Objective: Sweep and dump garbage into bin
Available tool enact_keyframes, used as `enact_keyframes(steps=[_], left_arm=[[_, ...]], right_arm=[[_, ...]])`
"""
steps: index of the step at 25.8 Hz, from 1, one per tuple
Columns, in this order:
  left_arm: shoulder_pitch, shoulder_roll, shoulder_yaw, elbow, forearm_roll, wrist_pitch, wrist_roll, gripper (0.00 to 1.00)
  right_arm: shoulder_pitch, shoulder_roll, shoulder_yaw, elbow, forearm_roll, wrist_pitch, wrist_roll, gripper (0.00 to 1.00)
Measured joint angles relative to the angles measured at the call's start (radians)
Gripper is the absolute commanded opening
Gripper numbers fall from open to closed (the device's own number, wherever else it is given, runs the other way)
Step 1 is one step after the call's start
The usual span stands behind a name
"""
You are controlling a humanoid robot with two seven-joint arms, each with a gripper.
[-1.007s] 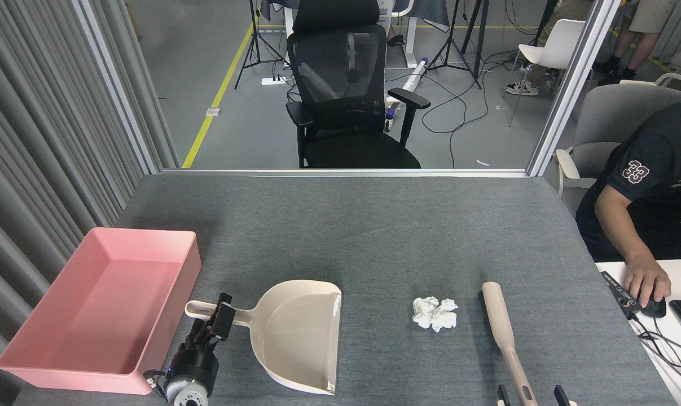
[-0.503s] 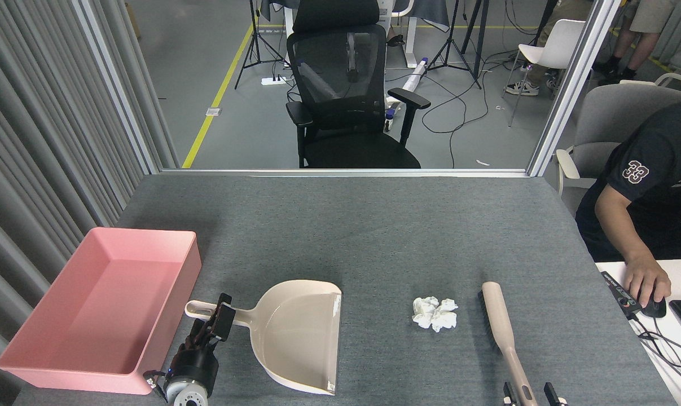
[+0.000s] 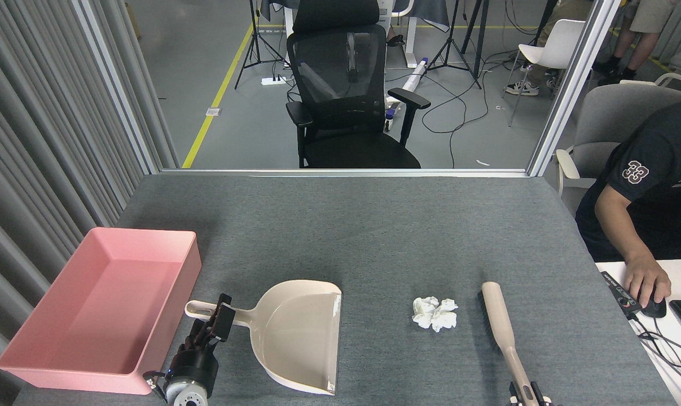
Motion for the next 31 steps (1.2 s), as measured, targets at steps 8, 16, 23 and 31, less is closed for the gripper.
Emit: enact_keyframes(steps=[8,16,23,31], left_arm=[[0.000,-0.001,0.000,-0.001,0.000,0.000,0.000,1.00],[0.002,-0.001,0.000,-0.001,0.000,0.000,0.000,1.00],[0.003,0.003,0.000,0.000,-0.003,0.000,-0.008,0.99],[-0.020,0.001,0.003,0.049,-0.002,-0.009,-0.007,0.98]], right_arm=[[0.010,0.002,0.007,0.000,-0.003,-0.005,-0.001,0.13],[0.015,0.003,0.005,-0.002,-0.013,-0.023,-0.008,0.12],[0.016,0.003,0.002,-0.008,-0.023,-0.027,0.000,0.12],[0.017,0.007,0.000,-0.013,-0.024,-0.029,-0.004,0.12]])
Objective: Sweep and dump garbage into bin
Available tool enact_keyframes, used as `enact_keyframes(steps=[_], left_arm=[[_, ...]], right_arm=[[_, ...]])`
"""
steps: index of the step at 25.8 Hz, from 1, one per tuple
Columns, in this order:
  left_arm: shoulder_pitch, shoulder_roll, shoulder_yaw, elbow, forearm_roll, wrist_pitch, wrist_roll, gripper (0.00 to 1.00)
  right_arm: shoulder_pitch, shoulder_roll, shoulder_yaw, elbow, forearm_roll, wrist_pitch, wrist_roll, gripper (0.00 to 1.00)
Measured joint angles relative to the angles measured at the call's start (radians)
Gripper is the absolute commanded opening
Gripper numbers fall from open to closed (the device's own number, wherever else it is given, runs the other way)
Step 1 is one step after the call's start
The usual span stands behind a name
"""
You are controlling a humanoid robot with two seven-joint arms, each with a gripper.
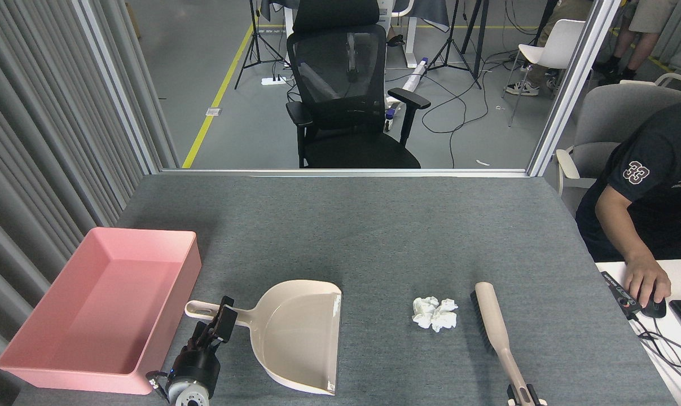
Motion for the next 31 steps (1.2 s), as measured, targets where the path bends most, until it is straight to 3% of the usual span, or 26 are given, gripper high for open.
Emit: enact_keyframes(steps=[10,23,31], left_arm=[[-0.023,0.003,0.017,0.038,0.000,-0.023,0.004,0.79],[-0.023,-0.004,0.037,0.053,0.001,-0.055,-0.009,0.72],[-0.024,-0.015,0.081,0.075,0.002,-0.092,-0.012,0.56]], right_arm=[[0.001,0.006,-0.002,-0.004,0.000,0.002,-0.011,0.12],[0.001,0.010,-0.002,-0.005,0.000,0.002,-0.011,0.12],[0.001,0.010,-0.001,-0.007,-0.001,0.002,-0.011,0.13]])
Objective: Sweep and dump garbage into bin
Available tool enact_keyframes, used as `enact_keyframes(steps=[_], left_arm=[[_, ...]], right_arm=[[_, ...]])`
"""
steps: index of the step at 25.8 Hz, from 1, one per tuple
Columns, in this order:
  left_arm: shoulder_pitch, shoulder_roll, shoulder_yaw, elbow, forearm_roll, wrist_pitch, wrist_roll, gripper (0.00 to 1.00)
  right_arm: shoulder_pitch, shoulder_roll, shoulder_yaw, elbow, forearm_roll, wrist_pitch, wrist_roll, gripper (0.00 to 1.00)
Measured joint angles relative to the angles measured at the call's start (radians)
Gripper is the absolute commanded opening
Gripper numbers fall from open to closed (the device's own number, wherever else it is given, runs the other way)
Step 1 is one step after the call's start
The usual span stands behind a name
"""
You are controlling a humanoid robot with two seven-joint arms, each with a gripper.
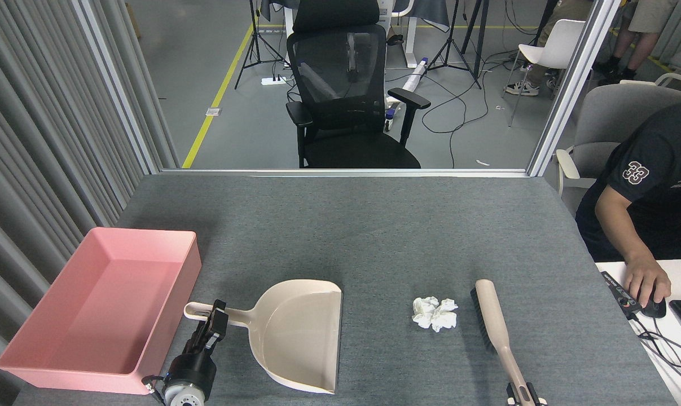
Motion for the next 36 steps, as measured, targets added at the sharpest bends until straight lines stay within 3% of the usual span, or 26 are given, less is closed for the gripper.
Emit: enact_keyframes(steps=[2,8,22,36], left_arm=[[0.000,-0.006,0.017,0.003,0.000,-0.015,-0.008,0.47],[-0.001,-0.026,0.066,0.007,0.000,-0.054,-0.064,0.42],[-0.002,-0.044,0.081,-0.003,-0.005,-0.152,-0.071,0.22],[-0.004,-0.046,0.102,-0.011,0.000,-0.163,-0.069,0.21]], right_arm=[[0.000,0.000,0.000,0.000,0.000,0.000,0.000,0.13],[0.000,0.000,0.004,-0.005,0.000,0.000,-0.002,0.13],[0.003,0.000,0.008,-0.006,-0.003,-0.001,-0.003,0.12],[-0.007,0.012,0.092,0.032,-0.057,0.009,0.002,0.13]])
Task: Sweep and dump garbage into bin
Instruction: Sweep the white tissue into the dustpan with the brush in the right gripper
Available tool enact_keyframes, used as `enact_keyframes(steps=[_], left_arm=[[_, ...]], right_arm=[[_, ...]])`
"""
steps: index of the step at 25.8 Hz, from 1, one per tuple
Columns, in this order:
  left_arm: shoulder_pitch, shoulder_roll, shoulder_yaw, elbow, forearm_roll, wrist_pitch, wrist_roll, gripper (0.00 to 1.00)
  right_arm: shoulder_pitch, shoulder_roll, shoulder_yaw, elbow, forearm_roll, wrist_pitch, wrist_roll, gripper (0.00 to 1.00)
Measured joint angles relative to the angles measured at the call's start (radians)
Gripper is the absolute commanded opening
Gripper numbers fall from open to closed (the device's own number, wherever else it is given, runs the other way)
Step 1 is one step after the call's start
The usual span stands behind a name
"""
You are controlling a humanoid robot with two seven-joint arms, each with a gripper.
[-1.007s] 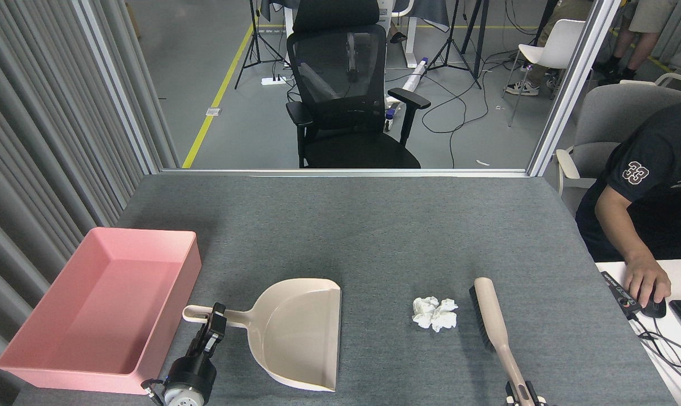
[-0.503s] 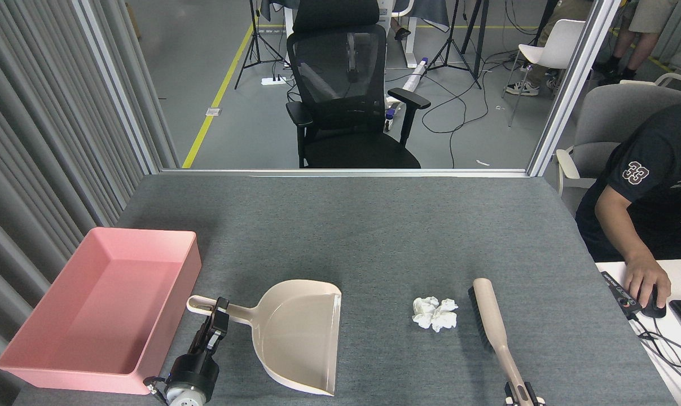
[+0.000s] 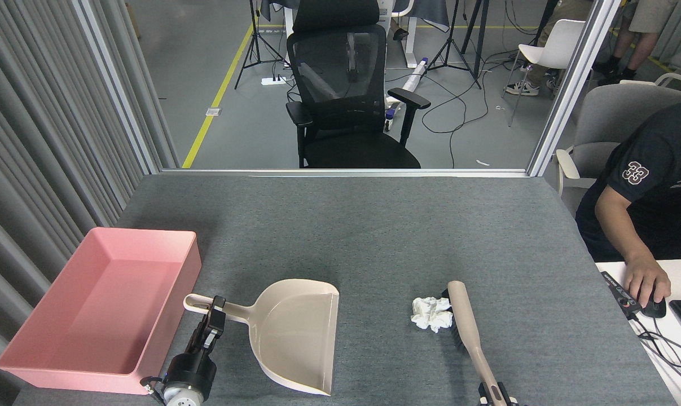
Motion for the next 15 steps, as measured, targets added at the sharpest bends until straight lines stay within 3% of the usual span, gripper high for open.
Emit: enact_keyframes(steps=[6,15], left_arm=[[0.000,0.001,-0.003,-0.001,0.000,0.001,0.005,0.21],[0.000,0.001,-0.005,0.000,0.000,0.001,0.006,0.21]], right_arm=[[0.000,0.003,0.094,0.026,-0.049,0.027,-0.001,0.13],[-0.004,0.010,0.270,0.030,-0.064,0.114,-0.013,0.13]])
